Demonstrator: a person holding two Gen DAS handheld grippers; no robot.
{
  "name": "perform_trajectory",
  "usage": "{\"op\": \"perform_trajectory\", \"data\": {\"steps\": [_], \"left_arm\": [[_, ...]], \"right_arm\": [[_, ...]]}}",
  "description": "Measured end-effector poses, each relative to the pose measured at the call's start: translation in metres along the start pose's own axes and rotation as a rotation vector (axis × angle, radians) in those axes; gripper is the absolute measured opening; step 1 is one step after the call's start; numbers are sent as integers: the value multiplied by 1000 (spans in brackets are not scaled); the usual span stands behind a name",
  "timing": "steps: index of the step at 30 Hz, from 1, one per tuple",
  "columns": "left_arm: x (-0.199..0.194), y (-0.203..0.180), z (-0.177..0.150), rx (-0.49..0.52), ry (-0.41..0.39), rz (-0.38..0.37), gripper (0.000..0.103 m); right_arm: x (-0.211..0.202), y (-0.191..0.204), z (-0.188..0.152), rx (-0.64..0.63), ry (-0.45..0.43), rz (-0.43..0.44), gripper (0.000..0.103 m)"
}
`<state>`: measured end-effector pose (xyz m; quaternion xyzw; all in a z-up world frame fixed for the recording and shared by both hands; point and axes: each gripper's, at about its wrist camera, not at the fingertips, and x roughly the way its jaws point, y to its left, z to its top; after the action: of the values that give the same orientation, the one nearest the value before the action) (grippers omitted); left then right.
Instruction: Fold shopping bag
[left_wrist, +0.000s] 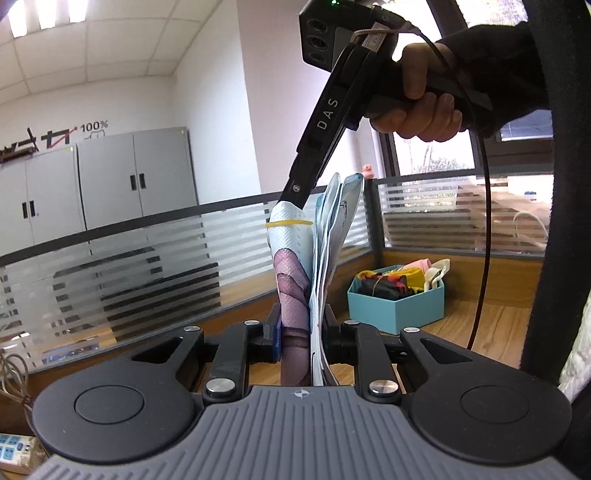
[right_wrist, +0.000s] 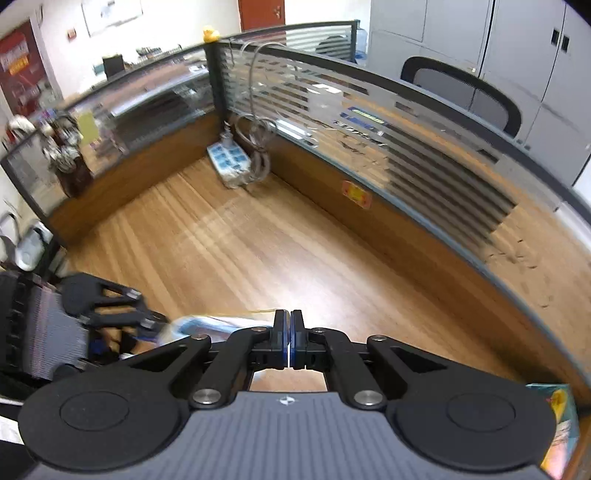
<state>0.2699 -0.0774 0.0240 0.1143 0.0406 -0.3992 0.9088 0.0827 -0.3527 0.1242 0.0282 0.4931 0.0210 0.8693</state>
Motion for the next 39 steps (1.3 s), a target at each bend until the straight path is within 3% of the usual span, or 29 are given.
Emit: {"op": "perform_trajectory", "data": {"steps": [4, 8, 12, 16, 24, 31, 39], "left_arm": [[1, 4, -1, -26, 18, 5, 23], [6, 14, -5, -120, 72, 15, 24], [8, 32, -9, -251, 86, 50, 24], [2, 63, -14, -473, 52, 54, 25], [-9, 122, -34, -978, -96, -52, 29], [-5, 121, -30, -1013, -90, -148, 38], [1, 123, -38, -1101, -99, -196, 41]], "right_arm": [[1, 6, -3, 5, -19, -14, 1], [-8, 9, -4, 35, -74, 4, 1], [-20, 23, -6, 75, -167, 107, 1], [-26, 39, -12, 78, -210, 146, 1], [-29, 43, -25, 132, -242, 140, 1], [-25, 41, -26, 171, -280, 115, 1], [-20, 40, -22, 181, -290, 112, 1]]}}
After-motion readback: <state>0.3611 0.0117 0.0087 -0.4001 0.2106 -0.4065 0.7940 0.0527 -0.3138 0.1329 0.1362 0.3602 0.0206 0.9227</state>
